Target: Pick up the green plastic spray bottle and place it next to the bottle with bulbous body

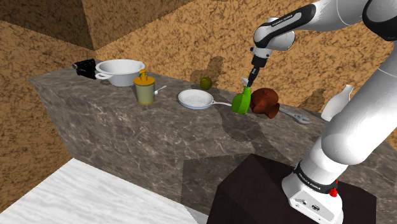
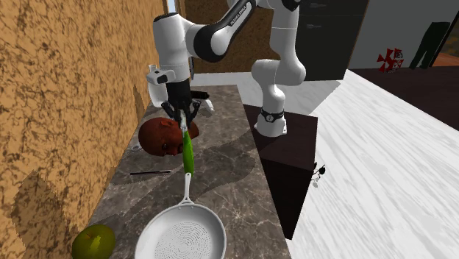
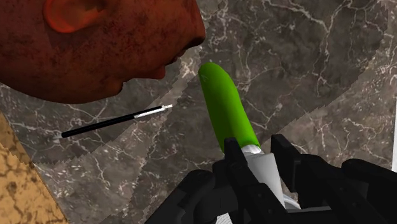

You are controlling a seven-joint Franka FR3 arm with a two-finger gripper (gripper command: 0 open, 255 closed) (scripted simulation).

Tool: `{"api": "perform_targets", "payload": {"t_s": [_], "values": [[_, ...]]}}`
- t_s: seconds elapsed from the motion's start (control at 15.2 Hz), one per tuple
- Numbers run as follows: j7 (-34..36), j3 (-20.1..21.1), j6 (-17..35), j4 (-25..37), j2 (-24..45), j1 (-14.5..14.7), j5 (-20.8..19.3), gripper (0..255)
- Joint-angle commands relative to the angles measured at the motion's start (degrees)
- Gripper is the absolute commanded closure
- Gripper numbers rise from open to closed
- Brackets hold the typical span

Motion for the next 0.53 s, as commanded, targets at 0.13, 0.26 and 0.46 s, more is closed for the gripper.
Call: {"api": "perform_targets", "payload": {"t_s": [0.13,0.26,0.46], "values": [[0.2,0.0,-0.8,0.4,-0.3,0.0,-0.2,255],[0.6,0.1,-2.3,1.4,-1.0,0.0,-0.6,255],[1.1,0.3,-4.5,2.9,-1.8,0.0,-1.1,255]]}}
